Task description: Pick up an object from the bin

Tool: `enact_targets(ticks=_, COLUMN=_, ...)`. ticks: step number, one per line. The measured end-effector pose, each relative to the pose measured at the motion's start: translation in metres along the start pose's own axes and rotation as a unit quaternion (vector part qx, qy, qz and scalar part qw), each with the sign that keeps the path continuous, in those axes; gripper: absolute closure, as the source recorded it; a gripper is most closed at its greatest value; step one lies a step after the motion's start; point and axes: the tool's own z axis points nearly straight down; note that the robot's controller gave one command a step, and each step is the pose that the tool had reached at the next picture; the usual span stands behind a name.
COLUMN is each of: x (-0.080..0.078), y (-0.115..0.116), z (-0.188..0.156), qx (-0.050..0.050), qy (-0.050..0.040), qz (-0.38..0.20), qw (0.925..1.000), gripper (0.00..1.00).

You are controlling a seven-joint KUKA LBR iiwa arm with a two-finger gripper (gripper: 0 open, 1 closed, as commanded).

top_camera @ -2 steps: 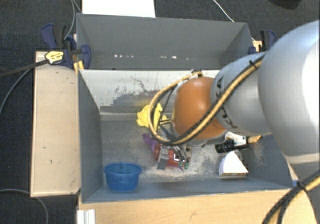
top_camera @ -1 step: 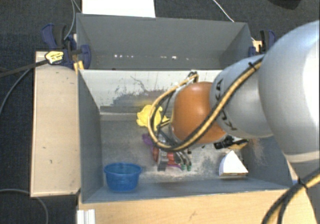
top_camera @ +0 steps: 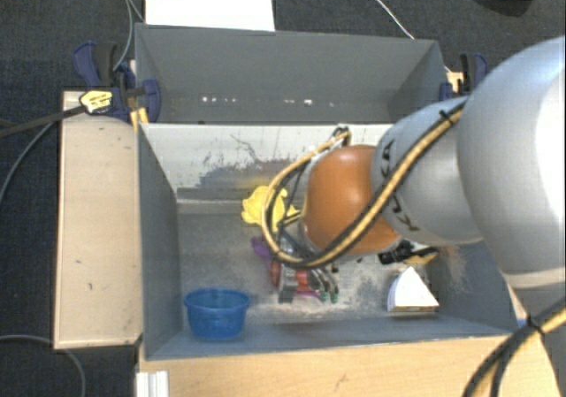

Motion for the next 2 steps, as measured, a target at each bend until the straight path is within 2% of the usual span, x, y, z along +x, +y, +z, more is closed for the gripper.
enact_targets(ticks=1, x=0.001, y=0.0, z=-0.004, qx=0.001, qy=0.0021, qz=0.0, qw=1.0, gripper=1.0)
enact_targets(ticks=2, x=0.005, y=-0.001, z=-0.022, qx=0.003, qy=0.0101, qz=0.0, qw=0.9999, gripper=1.0)
